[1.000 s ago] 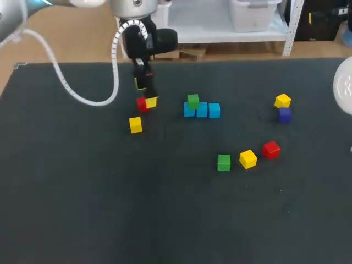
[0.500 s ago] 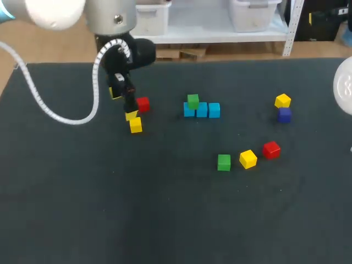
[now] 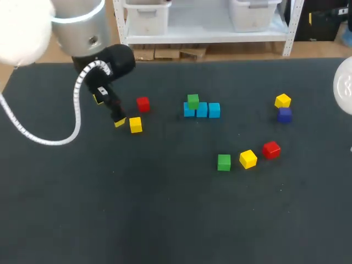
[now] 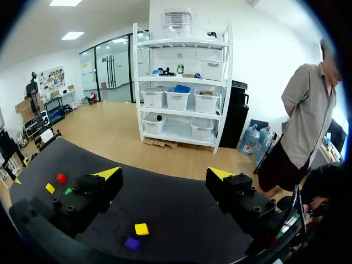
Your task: Place the blue cubes, place green cubes on the blue cubes, place the yellow cubes on the green cubes, then place the red cubes on the yellow cubes, and place purple cube on the red cubes.
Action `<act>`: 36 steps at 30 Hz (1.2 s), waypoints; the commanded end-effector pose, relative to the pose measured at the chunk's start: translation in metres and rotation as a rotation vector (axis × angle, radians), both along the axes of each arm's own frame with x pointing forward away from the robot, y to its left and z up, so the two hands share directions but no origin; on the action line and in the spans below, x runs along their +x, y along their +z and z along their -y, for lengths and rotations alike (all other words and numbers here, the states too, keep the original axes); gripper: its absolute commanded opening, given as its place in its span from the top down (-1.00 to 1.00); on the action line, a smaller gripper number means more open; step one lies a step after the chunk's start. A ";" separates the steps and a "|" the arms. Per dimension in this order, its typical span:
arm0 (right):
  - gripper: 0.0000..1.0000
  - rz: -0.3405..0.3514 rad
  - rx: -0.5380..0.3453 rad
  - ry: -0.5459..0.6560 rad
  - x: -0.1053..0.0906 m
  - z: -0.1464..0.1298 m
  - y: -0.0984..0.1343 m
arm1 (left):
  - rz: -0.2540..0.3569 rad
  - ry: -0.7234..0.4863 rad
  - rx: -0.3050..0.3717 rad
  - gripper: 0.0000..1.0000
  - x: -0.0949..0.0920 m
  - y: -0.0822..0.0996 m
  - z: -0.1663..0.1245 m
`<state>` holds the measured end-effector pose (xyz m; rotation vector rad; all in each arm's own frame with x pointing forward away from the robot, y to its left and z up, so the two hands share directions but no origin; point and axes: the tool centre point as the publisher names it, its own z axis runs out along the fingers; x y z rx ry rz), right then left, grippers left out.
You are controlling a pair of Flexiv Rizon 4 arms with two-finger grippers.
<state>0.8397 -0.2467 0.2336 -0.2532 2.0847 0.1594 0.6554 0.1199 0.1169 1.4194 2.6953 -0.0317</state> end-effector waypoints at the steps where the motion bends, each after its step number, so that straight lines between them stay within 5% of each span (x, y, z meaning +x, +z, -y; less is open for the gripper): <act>1: -1.00 0.000 0.000 0.002 0.000 0.001 0.000 | 0.081 -0.056 -0.204 -1.00 -0.004 0.001 0.002; 10: -1.00 0.000 0.000 0.002 0.000 0.001 0.000 | 0.081 -0.056 -0.204 -1.00 -0.004 0.001 0.002; 12: -1.00 0.000 0.000 0.002 0.000 0.001 0.000 | 0.150 -0.026 -0.278 -1.00 -0.002 0.006 0.002; 16: -1.00 0.000 0.000 0.002 0.000 0.001 0.000 | 0.305 0.021 -0.324 -1.00 0.005 0.013 0.004; 22: -1.00 0.000 0.000 0.002 0.000 0.001 0.000 | 0.420 0.051 -0.363 -1.00 0.014 0.021 0.007; 36: -1.00 0.000 0.000 0.002 0.000 0.001 0.000 | 0.504 0.090 -0.385 -1.00 0.039 0.043 0.008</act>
